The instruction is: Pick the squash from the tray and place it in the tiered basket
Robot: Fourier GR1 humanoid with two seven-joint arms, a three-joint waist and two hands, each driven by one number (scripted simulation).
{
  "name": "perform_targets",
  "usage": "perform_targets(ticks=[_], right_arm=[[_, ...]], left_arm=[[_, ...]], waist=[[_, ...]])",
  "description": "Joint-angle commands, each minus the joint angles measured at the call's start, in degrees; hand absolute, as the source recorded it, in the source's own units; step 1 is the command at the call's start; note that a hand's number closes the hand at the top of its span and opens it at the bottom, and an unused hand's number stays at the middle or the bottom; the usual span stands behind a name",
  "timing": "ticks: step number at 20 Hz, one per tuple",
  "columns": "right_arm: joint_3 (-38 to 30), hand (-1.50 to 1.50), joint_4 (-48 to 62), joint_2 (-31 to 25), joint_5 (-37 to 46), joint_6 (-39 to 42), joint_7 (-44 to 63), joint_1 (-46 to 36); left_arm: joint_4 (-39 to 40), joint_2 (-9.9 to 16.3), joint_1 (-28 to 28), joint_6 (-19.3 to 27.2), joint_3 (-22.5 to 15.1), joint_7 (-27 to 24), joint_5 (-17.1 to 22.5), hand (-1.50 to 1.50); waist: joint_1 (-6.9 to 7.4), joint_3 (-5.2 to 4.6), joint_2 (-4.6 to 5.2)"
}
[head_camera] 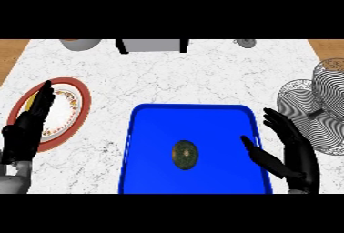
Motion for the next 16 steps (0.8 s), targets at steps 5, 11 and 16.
perform_targets(ticks=[5, 11, 16], right_arm=[[10.1, -1.5, -16.6, -7.8, 15.7, 1.6, 21.5, 2.8], [13.7, -1.5, -19.2, -18.1, 17.3, 17.9, 36.2, -3.7], [15.4, -1.5, -21.1, -13.6, 16.2, 26.0, 58.1, -20.0]], left_arm=[[1.5, -2.4, -3.2, 1.0, -1.6, 3.4, -3.1, 0.0], [2.3, -3.8, -2.3, 1.0, -2.5, 0.6, -3.8, 0.0], [1.9, -3.2, -4.4, -0.1, -2.5, 3.3, -4.6, 0.0]], waist=[[0.97, -0.22, -0.01], [2.13, -0.28, 0.19], [2.74, -0.16, 0.18]])
